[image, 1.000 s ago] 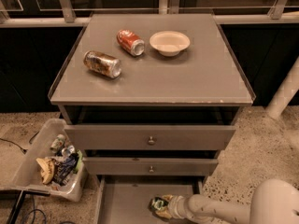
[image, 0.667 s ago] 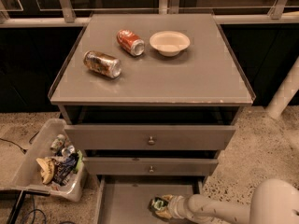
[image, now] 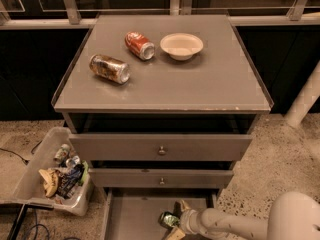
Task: Place green can into bottom drawer
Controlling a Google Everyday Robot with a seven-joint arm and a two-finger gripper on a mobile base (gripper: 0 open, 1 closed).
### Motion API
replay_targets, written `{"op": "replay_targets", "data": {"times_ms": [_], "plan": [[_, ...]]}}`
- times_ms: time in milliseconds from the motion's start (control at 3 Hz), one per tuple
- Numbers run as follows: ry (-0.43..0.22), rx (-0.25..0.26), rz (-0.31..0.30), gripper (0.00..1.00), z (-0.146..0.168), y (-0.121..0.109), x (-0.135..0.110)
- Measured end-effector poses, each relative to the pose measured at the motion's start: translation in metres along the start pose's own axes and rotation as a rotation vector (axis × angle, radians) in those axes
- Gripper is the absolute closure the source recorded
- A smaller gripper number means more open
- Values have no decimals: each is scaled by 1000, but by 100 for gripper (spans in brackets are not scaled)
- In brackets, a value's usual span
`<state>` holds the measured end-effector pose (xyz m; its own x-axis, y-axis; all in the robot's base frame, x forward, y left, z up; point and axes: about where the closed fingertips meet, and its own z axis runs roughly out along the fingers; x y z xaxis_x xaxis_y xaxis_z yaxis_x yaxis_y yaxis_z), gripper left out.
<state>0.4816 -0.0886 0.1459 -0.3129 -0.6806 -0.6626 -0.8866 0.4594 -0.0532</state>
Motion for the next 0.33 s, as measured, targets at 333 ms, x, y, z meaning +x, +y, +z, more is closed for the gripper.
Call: {"op": "replay_targets", "data": {"times_ms": [333], "plan": [[0,0,0,0,0,0,0]]}}
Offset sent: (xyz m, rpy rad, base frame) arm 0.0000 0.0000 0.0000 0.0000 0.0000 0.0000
